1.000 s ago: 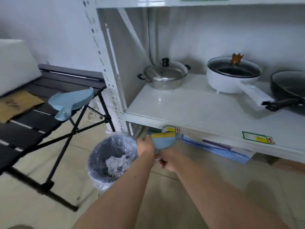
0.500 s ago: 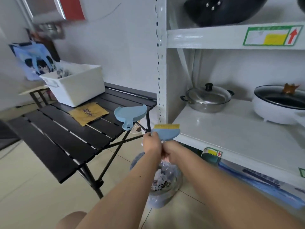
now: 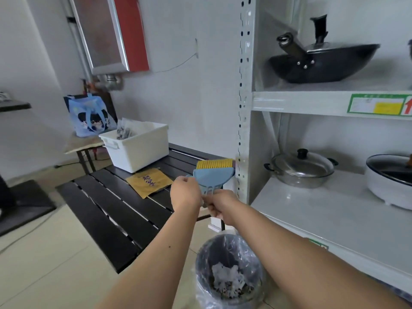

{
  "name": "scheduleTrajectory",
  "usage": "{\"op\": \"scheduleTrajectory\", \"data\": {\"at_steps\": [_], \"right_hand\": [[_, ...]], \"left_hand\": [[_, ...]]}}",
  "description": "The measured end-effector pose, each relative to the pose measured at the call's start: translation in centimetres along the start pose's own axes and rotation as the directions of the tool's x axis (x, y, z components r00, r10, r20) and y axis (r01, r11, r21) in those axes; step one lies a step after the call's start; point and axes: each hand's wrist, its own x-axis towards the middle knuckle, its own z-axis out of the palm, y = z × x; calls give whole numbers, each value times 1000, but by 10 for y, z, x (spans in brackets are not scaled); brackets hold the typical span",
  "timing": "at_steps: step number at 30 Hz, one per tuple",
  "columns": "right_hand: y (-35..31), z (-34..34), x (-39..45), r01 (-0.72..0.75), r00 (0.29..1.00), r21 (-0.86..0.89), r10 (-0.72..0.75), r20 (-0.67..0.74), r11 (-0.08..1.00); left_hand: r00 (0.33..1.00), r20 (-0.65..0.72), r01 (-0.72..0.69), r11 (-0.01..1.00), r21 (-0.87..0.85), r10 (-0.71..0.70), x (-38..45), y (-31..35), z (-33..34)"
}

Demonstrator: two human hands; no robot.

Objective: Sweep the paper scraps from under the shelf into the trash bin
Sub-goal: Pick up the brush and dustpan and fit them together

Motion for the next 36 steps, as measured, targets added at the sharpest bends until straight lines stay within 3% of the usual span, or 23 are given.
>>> {"op": "scheduleTrajectory", "data": {"at_steps": [2,4,6,7,9,11,16,19,23,27,32,36], "right_hand": [[-1,9,6,19,1000,19,-19,-11,1000],[-2,17,11,27,999,60,-25,-32,998],[-3,24,16,16,999,90,-12,-40,996],[-4,27,19,6,999,89,-2,-45,996],[-5,33,25,-23,998,82,27,-55,996],[-7,37,29,-50,996,91,56,-63,995],[-4,36,47,-128,978,108,144,-154,986],[-4,37,52,-116,967,-91,92,-238,989],[-5,36,50,-45,968,-301,-33,-248,953],[2,30,51,-5,925,-535,-200,-323,845],[12,27,58,8,943,-623,-213,-256,782],[16,23,58,-7,961,-489,-130,-245,872]], "left_hand": [[999,19,30,1000,10,-30,9,-1,-10],[992,100,59,984,168,-77,11,1,-15],[987,138,20,902,430,-87,12,-5,-13],[970,142,137,926,352,-197,18,-9,-9],[912,226,344,938,36,-343,31,-16,-4],[892,237,418,901,-117,-384,36,-23,0],[872,342,419,895,-152,-350,40,-30,7],[863,361,438,879,-190,-352,38,-29,6],[850,389,460,860,-221,-355,37,-28,9],[843,391,471,857,-208,-369,36,-30,15],[857,352,467,857,-218,-377,37,-36,20],[872,316,448,869,-209,-373,36,-36,22]]}}
